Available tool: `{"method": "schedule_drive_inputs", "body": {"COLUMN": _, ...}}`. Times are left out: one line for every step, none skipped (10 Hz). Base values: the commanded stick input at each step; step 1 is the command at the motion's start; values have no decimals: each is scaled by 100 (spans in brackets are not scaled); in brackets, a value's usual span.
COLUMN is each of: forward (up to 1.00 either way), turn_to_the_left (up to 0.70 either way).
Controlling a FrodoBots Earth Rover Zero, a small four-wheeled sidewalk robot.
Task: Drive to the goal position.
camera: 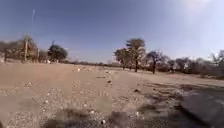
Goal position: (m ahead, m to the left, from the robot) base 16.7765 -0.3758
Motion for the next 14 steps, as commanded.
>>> {"method": "schedule_drive_inputs", "body": {"forward": 50, "turn_to_the_left": 0}}
{"method": "schedule_drive_inputs", "body": {"forward": 50, "turn_to_the_left": 0}}
{"method": "schedule_drive_inputs", "body": {"forward": 50, "turn_to_the_left": 0}}
{"method": "schedule_drive_inputs", "body": {"forward": 50, "turn_to_the_left": 0}}
{"method": "schedule_drive_inputs", "body": {"forward": 50, "turn_to_the_left": 0}}
{"method": "schedule_drive_inputs", "body": {"forward": 50, "turn_to_the_left": 0}}
{"method": "schedule_drive_inputs", "body": {"forward": 50, "turn_to_the_left": 0}}
{"method": "schedule_drive_inputs", "body": {"forward": 50, "turn_to_the_left": 0}}
{"method": "schedule_drive_inputs", "body": {"forward": 50, "turn_to_the_left": 0}}
{"method": "schedule_drive_inputs", "body": {"forward": 50, "turn_to_the_left": 0}}
{"method": "schedule_drive_inputs", "body": {"forward": 50, "turn_to_the_left": 0}}
{"method": "schedule_drive_inputs", "body": {"forward": 50, "turn_to_the_left": 0}}
{"method": "schedule_drive_inputs", "body": {"forward": 50, "turn_to_the_left": 0}}
{"method": "schedule_drive_inputs", "body": {"forward": 50, "turn_to_the_left": 0}}
